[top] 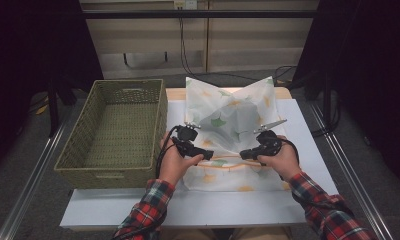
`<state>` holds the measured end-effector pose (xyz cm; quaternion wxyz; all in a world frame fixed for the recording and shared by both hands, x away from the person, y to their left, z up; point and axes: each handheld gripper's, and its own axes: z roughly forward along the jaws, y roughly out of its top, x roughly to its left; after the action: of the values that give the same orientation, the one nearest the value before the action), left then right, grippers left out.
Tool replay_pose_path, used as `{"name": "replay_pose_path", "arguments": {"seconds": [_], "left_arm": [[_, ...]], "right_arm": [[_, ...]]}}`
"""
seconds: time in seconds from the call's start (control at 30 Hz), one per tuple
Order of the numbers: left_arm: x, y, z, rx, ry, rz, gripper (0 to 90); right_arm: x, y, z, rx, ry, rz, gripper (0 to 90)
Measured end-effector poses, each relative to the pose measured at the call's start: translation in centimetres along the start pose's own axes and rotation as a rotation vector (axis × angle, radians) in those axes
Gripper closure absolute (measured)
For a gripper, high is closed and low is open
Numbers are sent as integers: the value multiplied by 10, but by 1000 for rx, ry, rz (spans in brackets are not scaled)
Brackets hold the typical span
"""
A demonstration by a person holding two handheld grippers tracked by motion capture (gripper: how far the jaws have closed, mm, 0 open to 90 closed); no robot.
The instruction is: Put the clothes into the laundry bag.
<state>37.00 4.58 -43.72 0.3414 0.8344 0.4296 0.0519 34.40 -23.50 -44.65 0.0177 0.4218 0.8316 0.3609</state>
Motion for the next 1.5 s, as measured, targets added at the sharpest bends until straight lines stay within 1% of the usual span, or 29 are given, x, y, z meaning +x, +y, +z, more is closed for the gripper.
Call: {"name": "replay_pose_path", "arguments": {"seconds": [0.03,0.17,0.2,0.23,0.33,0.4,0.47,0.5,0.63,0.7,0.73,0.8,0.83,0.87,0.9,1.0,1.03,1.07,1.13,1.17,1.2,1.23,1.3,1.33,1.4,1.43,1.47,1.5], "left_arm": [[0,0,0,-2,12,-11,36],[4,-2,0,9,19,-14,37],[4,-3,1,6,19,-24,37],[4,-3,1,8,22,-24,39],[5,-3,2,13,18,-23,41],[6,-4,3,5,28,-33,42],[8,-3,2,5,29,-40,44],[9,-3,1,4,37,-44,44],[11,-4,1,-13,49,-71,57],[13,-4,2,-6,53,-72,59],[14,-5,2,-7,55,-74,59],[15,-5,3,-9,57,-97,64],[17,-6,3,-3,57,-95,65],[17,-6,3,-10,59,-105,69],[19,-6,3,2,54,-97,72],[19,-6,6,-19,63,-128,98],[21,-6,5,2,63,-106,102],[21,-6,6,3,59,-108,104],[22,-7,7,8,70,-116,114],[23,-7,7,13,60,-116,118],[23,-7,8,14,65,-122,121],[24,-7,8,19,53,-128,121],[25,-8,10,28,33,-151,129],[26,-8,11,26,26,-159,145],[26,-8,11,41,22,-172,160],[26,-8,12,45,15,-178,173],[27,-9,12,49,10,-192,179],[27,-9,12,53,-3,-215,212]], "right_arm": [[0,-1,1,-4,4,-6,872],[0,-2,0,4,6,-6,873],[-1,-2,0,2,7,-14,874],[0,-3,0,3,3,-13,877],[0,-3,0,4,-4,-21,892],[-1,-4,0,4,3,-25,898],[-2,-4,-1,7,-6,-23,900],[-2,-4,-1,8,-4,-18,900],[-3,-5,-4,10,-7,-25,900],[-4,-6,-6,8,-5,-16,900],[-4,-6,-6,7,-6,-21,900],[-5,-7,-7,12,-9,-18,900],[-5,-7,-7,9,-6,-20,900],[-6,-8,-7,7,-6,-19,900],[-5,-8,-8,10,-8,-15,900],[-6,-9,-7,12,-7,-23,900],[-6,-9,-8,8,-8,-19,900],[-6,-9,-8,8,-8,-13,900],[-7,-10,-9,10,-13,-14,900],[-7,-11,-9,12,-13,-7,900],[-8,-12,-10,8,-13,-10,900],[-9,-12,-11,13,-19,-7,900],[-10,-14,-12,11,-18,3,900],[-11,-14,-12,5,-15,1,900],[-12,-14,-13,6,-21,-1,900],[-11,-15,-14,7,-21,5,900],[-11,-15,-14,-1,-19,9,900],[-12,-15,-14,3,-19,6,900]]}}
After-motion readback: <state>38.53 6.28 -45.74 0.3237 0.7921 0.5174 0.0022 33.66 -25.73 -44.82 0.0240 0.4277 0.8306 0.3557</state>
